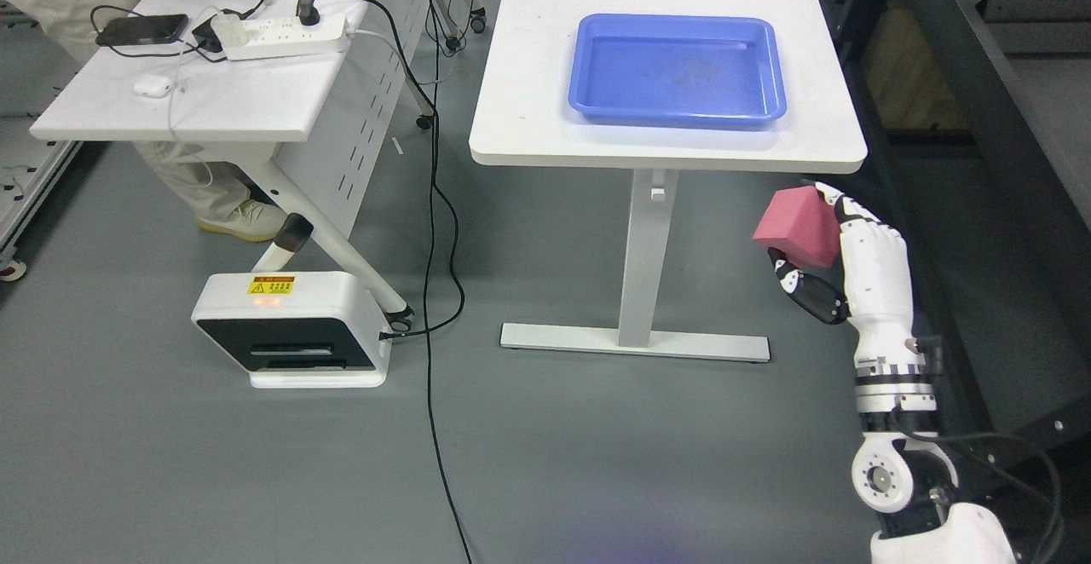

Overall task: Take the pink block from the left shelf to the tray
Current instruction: 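Lower the pink block into the blue tray with the right hand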

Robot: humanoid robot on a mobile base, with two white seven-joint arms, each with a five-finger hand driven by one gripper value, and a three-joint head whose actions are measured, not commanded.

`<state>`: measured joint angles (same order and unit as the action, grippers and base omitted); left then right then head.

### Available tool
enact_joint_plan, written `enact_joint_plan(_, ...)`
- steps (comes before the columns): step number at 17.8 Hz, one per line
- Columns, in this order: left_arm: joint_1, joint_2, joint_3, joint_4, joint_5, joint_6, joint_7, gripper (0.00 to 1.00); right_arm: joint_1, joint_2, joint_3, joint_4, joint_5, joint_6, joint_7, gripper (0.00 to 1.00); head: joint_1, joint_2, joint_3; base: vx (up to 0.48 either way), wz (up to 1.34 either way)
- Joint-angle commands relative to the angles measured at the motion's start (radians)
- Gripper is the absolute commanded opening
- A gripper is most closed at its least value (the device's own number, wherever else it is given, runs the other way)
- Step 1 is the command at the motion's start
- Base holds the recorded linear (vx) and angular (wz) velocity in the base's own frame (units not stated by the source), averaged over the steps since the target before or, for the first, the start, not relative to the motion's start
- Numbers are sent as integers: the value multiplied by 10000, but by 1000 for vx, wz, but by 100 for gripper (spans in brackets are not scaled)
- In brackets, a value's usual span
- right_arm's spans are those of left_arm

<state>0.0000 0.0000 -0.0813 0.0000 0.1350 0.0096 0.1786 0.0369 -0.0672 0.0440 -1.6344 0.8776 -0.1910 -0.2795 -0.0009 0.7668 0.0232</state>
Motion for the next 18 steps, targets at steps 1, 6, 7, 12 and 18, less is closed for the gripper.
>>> enact_joint_plan(1, -291, 175, 0, -175, 0, -4, 8, 100, 60, -3, 281, 7, 14, -85, 34, 4, 0, 0, 0, 331, -16)
enact_joint_plan(6, -306, 175, 0, -175, 0, -4, 8, 100, -78, -50, 326, 7, -1, -772, 34, 4, 0, 0, 0, 334, -1)
enact_joint_plan(7, -291, 175, 0, -175, 0, -4, 8, 100, -93, -34, 387, 7, -1, -957, 34, 4, 0, 0, 0, 359, -7)
enact_joint_plan(12, -291, 175, 0, -175, 0, -4, 8, 100, -216, -34, 587, 7, 14, -1021, 1105, 4, 0, 0, 0, 350, -6)
enact_joint_plan(18, -291, 175, 0, -175, 0, -4, 8, 100, -201, -34, 618, 7, 44, -959, 2224, 4, 0, 0, 0, 328, -25)
